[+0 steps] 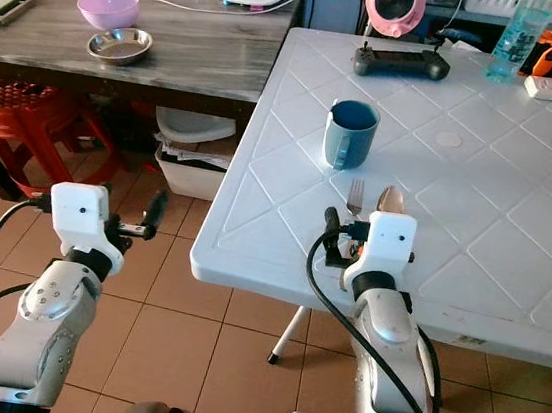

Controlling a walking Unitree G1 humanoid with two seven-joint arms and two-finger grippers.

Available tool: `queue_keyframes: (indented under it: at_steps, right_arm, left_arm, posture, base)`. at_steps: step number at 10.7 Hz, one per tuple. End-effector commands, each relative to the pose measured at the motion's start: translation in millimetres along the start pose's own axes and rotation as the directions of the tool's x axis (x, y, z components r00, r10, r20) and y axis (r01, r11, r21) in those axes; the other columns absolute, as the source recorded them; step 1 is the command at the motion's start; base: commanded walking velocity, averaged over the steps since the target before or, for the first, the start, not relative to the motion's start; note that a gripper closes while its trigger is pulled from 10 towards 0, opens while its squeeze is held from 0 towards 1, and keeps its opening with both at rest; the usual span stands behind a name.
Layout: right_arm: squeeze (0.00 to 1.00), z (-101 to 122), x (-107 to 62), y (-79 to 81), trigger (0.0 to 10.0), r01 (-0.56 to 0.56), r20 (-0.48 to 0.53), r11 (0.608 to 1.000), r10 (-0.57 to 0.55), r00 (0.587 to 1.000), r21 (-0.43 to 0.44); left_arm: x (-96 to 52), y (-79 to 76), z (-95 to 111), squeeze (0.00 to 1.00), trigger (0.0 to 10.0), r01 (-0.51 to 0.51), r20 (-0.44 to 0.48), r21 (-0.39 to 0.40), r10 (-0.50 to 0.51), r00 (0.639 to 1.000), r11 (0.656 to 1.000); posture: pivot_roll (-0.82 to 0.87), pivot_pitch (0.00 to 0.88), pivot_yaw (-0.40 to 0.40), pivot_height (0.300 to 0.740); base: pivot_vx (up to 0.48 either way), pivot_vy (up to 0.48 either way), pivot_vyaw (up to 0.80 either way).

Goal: Setting the table

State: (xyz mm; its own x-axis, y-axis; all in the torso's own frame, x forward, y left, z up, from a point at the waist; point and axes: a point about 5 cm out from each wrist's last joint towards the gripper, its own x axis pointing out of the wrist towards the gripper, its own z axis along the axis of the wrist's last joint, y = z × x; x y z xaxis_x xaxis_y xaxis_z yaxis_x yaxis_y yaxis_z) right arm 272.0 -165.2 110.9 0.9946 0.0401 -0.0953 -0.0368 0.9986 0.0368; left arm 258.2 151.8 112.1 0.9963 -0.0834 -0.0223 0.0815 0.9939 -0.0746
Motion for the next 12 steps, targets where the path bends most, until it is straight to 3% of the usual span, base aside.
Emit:
queue_keyframes:
  at_steps: [1,5,11,12]
  right_arm:
    - [0.0,-3,2.6,2.3,10.0,-0.015,-0.023,1.0,0.015,1.0,0.01]
    - [0.0,7,17.2,13.9,10.0,-0.059,-0.012,0.998,0.06,0.998,0.035]
    - [0.0,-9,6.3,11.0,10.0,-0.06,-0.089,0.997,0.064,0.994,0.047]
    - [0.0,-20,7.5,3.3,0.0,-0.036,-0.161,0.999,0.04,0.986,0.027]
  left_arm:
    - [0.3,0.9,-1,0.0,10.0,0.0,-0.012,0.011,0.001,1.0,1.0]
    - [0.2,-0.5,-2,0.0,10.0,0.012,-0.018,0.014,-0.012,1.0,1.0]
    - [-0.5,0.5,-1,0.0,10.0,0.014,-0.019,0.018,-0.013,1.0,1.0]
    - [0.7,0.7,-1,0.0,10.0,0.021,-0.02,0.023,-0.02,1.0,1.0]
  posture:
    - [-0.02,0.096,0.072,0.74]
    - [-0.01,0.102,0.074,0.74]
    - [-0.01,0.11,0.077,0.74]
    - [-0.01,0.11,0.081,0.74]
  base:
    - [0.0,0.0,0.0]
    - [0.0,0.0,0.0]
    - [0.0,0.0,0.0]
    - [0.0,0.0,0.0]
